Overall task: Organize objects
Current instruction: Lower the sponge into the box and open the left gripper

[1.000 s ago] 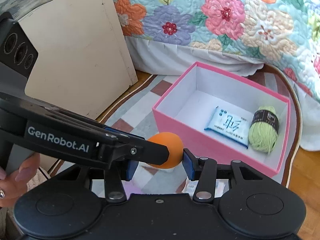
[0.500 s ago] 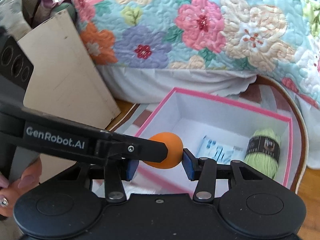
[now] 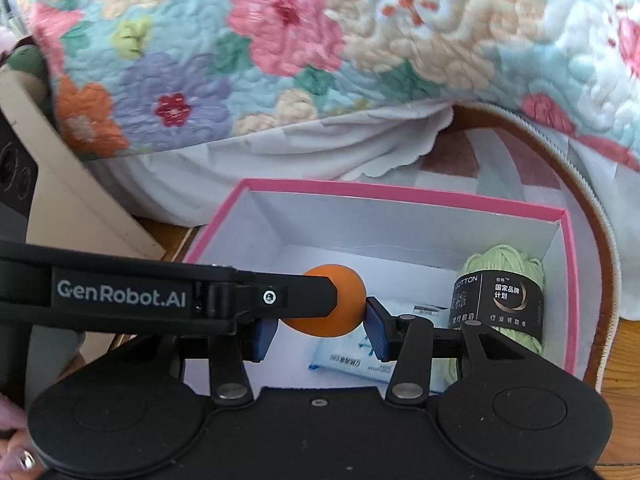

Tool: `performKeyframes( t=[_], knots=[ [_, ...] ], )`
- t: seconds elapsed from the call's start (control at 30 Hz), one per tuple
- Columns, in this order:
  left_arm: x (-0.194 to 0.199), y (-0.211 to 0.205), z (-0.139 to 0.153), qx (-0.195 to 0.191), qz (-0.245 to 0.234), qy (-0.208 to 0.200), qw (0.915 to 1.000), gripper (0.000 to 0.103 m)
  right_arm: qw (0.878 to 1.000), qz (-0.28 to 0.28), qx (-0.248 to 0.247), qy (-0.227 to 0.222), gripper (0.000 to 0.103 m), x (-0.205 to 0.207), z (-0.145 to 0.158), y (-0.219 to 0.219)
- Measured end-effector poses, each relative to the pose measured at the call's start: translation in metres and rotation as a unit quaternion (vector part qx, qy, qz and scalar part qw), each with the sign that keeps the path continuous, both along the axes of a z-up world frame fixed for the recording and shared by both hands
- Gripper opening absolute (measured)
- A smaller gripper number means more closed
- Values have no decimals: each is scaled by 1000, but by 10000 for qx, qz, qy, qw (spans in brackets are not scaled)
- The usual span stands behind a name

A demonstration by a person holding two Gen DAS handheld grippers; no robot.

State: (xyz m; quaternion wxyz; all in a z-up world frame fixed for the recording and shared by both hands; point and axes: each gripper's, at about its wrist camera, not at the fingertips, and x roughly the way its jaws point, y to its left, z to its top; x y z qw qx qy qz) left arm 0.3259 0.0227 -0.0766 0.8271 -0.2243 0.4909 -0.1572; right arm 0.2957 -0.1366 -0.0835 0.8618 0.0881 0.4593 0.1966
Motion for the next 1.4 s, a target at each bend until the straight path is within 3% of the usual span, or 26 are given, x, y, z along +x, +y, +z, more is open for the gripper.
performKeyframes(
  t=[0.4, 0.97, 1.23, 1.4],
  knots=[
    [33, -1, -48, -467, 212, 137, 9986, 38, 9979, -272, -538, 227, 52, 35, -30, -2],
    [44, -17, -67, -659, 457, 147, 9967, 36, 9931, -344, -1116, 106, 55, 47, -37, -5],
    [44, -19, -72, -548, 485, 333, 9968, 29, 9931, -70, -1166, -49, 56, 36, -28, -8],
    [35, -17, -57, -244, 442, 159, 9986, 29, 9947, 33, -1003, -236, 56, 22, -12, -12]
  ],
)
